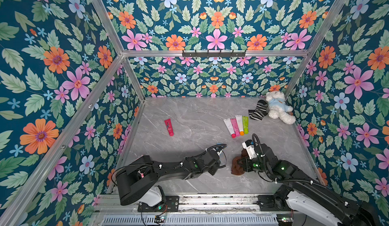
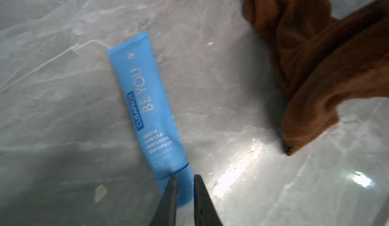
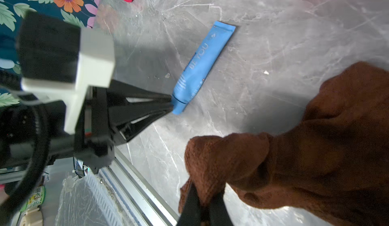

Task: Wipe the surface of the toothpaste tube
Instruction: Adjust the toothpaste at the center of the board, then wipe the dirt from the toothpaste tube.

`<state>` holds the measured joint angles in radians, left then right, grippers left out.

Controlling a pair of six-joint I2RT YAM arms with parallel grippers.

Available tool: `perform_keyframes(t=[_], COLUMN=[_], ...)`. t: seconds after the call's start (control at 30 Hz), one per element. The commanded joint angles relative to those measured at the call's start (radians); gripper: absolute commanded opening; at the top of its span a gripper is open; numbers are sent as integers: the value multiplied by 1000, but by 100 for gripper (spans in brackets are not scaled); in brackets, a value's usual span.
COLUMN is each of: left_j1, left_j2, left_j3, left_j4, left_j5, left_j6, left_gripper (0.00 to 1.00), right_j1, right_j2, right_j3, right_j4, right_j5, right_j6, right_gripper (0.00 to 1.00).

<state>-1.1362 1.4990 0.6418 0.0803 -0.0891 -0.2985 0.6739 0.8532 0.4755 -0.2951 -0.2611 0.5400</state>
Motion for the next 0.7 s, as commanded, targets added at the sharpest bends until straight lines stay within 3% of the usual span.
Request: perform_keyframes(t=[0.0,0.23,0.5,0.67], left_j1=[-29,-35,-25,76], left_j2=[40,12,-157,-204], left_j3=[8,-13,-62,-91], left_j4=[-103,-119,-77,-57], left_j5=[14,-91,-169,-73], left_j6=[32,-8,-17,5], left_gripper=[14,46,51,52], right_j1=[1,0,1,0], right_j2=[86,289,281,252], right_j3=[48,179,180,143], right_j4=[32,41,50,54], right_j5=[9,77,72,71], right_j6=[-20,-67,-62,-61], right_gripper=[0,0,0,0])
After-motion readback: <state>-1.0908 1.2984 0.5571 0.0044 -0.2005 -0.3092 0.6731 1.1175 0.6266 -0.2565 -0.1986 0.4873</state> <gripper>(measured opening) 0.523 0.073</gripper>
